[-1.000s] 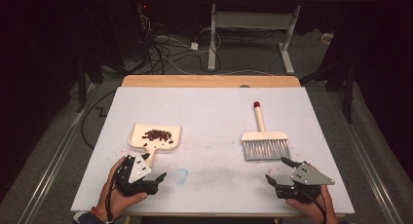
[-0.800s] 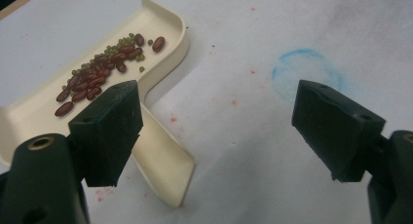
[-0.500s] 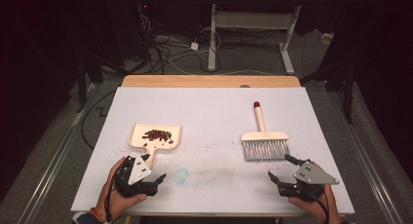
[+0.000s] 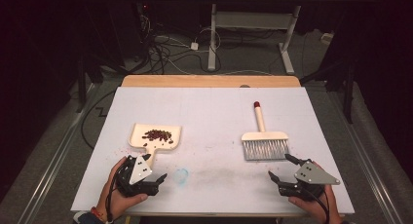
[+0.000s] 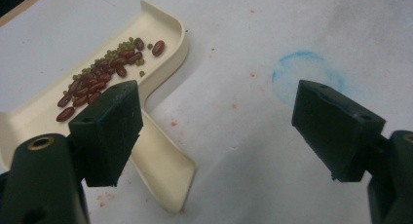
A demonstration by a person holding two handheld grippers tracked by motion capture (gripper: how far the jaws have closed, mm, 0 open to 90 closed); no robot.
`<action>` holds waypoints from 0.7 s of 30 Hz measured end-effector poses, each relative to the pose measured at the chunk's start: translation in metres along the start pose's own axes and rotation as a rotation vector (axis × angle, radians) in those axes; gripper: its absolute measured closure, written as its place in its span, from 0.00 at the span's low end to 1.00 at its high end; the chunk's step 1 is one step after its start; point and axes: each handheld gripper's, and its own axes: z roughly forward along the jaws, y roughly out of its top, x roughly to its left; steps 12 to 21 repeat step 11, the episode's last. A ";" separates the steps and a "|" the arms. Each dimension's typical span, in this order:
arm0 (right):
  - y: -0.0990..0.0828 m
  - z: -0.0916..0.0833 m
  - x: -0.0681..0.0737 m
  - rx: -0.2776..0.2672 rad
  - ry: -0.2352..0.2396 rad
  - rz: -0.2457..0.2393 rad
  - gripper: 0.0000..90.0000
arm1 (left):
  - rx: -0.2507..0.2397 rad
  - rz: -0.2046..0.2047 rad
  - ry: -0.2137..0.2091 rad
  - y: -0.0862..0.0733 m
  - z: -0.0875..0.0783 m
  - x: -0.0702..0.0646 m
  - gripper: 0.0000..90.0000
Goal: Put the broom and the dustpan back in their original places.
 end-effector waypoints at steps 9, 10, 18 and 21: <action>-0.002 0.000 -0.003 0.001 -0.010 0.010 0.26 | -0.008 -0.012 0.006 0.003 0.001 0.002 0.21; -0.001 -0.001 -0.003 -0.001 -0.014 0.009 0.26 | -0.003 -0.008 0.008 0.003 0.001 0.001 0.21; -0.001 -0.002 -0.003 -0.002 -0.017 0.008 0.26 | -0.002 -0.006 0.008 0.003 0.001 0.001 0.21; -0.001 -0.002 -0.003 -0.002 -0.017 0.008 0.26 | -0.002 -0.006 0.008 0.003 0.001 0.001 0.21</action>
